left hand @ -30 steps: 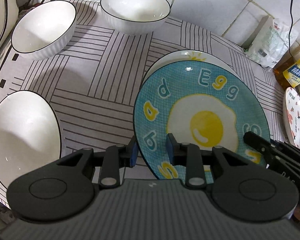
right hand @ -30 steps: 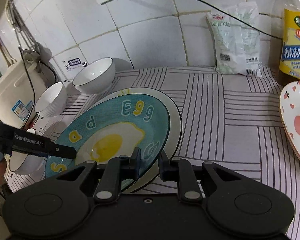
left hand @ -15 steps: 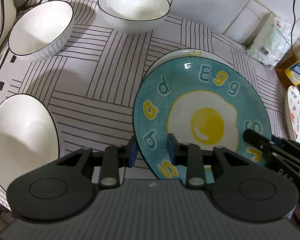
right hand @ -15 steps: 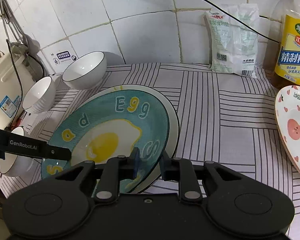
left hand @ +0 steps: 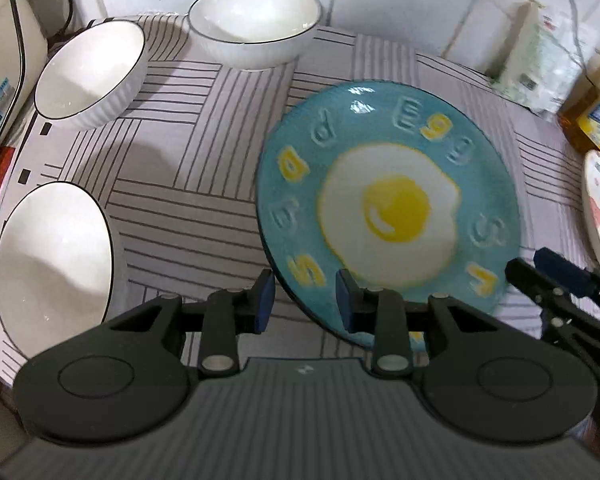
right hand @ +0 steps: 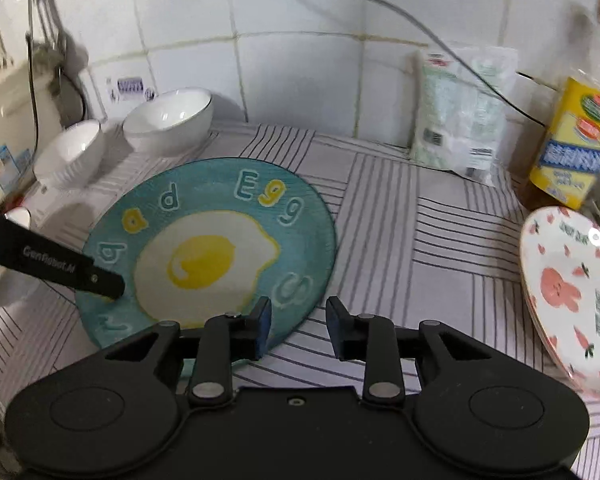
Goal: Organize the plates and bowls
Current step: 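Open the right gripper and release the blue egg plate, then move the right gripper to the pink bunny plate and grasp its rim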
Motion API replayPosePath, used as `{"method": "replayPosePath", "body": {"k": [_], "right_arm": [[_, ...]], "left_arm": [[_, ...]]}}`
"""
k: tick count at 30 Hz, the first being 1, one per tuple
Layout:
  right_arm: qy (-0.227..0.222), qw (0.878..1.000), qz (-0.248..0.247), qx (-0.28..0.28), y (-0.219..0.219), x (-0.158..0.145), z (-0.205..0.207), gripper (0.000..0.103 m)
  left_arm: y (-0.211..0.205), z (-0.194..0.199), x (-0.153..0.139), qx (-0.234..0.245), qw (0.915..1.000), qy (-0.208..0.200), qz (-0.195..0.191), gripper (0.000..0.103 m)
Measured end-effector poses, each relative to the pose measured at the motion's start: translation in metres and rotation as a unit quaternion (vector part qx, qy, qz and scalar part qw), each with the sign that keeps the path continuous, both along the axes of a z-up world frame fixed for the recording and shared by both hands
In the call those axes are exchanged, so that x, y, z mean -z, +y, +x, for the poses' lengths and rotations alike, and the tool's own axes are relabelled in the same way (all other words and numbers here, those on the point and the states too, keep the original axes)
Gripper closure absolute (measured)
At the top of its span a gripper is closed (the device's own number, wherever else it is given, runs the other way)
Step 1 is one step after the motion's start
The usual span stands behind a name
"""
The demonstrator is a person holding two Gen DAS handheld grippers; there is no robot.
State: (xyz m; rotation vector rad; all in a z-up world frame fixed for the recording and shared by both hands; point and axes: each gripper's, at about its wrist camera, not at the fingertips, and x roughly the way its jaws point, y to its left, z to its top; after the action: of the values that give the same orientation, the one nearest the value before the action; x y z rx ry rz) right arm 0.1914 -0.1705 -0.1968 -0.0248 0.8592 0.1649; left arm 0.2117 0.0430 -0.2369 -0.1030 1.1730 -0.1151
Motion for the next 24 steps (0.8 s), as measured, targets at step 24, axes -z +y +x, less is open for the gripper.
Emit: {"method": "replayPosePath", "body": {"k": [24], "right_arm": [[-0.203, 0.974, 0.011, 0.103, -0.143, -0.066, -0.159, 0.031]], "left_arm": [[-0.164, -0.057, -0.100, 0.250, 0.9619, -0.109, -0.019, 0.048]]}}
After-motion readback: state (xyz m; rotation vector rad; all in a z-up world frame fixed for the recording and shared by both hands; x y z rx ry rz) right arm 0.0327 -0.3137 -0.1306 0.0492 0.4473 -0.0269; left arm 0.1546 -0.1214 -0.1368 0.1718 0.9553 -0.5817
